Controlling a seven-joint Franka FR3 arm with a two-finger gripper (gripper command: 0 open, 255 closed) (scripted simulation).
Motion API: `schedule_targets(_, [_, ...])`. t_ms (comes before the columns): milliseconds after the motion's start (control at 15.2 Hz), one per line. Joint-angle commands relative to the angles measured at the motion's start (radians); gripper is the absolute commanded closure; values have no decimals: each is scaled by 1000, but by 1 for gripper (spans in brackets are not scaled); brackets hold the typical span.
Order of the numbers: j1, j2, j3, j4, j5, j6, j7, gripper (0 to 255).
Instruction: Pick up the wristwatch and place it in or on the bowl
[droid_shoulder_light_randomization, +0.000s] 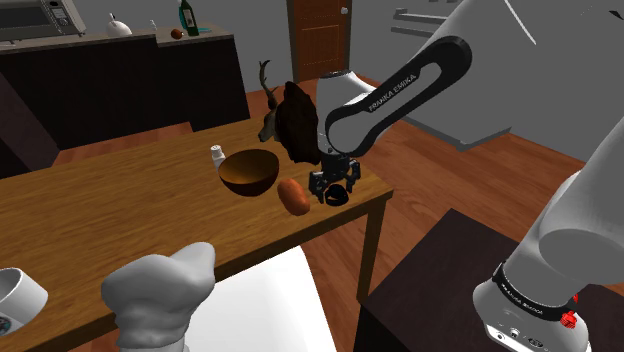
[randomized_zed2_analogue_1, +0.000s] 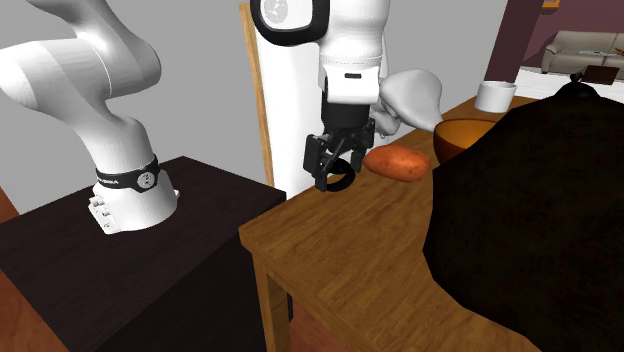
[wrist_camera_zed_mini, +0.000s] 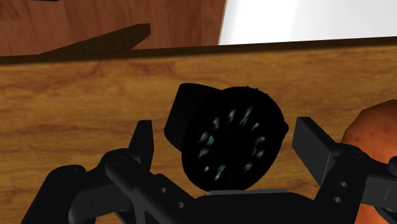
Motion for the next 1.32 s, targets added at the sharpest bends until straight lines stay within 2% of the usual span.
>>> schedule_targets(0, [0,0,0,0,0,0,0,255])
schedule_targets(594, [0,0,0,0,0,0,0,255])
schedule_targets(1254, [0,-88,-5,56,21,-141,-14,255])
